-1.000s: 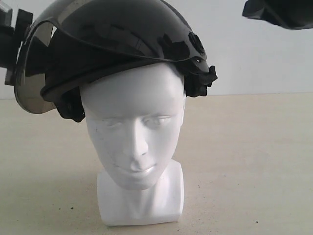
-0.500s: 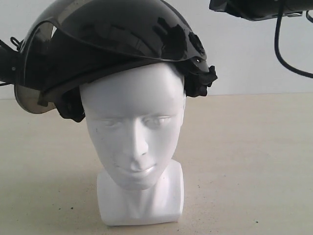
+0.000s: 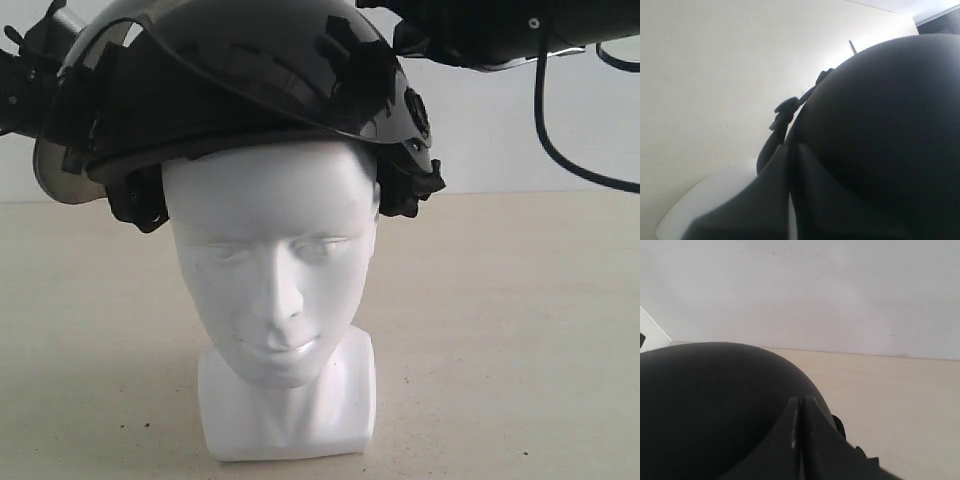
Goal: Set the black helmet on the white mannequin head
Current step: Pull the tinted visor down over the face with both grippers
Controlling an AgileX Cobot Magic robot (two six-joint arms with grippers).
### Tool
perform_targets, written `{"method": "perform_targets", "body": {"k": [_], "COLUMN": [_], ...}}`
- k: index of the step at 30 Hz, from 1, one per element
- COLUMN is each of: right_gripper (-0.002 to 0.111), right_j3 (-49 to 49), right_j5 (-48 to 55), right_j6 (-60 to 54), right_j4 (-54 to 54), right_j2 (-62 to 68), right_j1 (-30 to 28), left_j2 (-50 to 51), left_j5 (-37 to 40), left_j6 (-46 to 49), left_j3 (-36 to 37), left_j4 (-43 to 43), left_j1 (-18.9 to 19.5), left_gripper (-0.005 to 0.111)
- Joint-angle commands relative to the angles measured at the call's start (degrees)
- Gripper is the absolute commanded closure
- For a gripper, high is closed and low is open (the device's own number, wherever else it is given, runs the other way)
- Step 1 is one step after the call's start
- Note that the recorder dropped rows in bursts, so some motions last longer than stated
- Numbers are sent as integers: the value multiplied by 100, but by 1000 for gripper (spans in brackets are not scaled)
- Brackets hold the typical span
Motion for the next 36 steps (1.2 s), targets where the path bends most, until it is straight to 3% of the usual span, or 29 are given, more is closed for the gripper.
{"method": "perform_targets", "body": {"k": [1, 23, 36], "right_gripper": [108, 108, 108], "right_j3": [-31, -31, -31], "right_j5": [262, 1109, 1014], "right_j6": [-63, -46, -87], "right_j4": [110, 164, 152], "right_j2": [-10, -639, -818], "right_j1": [339, 393, 393], "left_j2": [-459, -1786, -2715], "left_j5": [555, 555, 555], "left_j6": [-105, -689, -748], "left_j3": [-12, 109, 390], "left_j4": [-373, 36, -3], "left_j1": [-243, -1271, -1266], "left_gripper": [102, 102, 102]}}
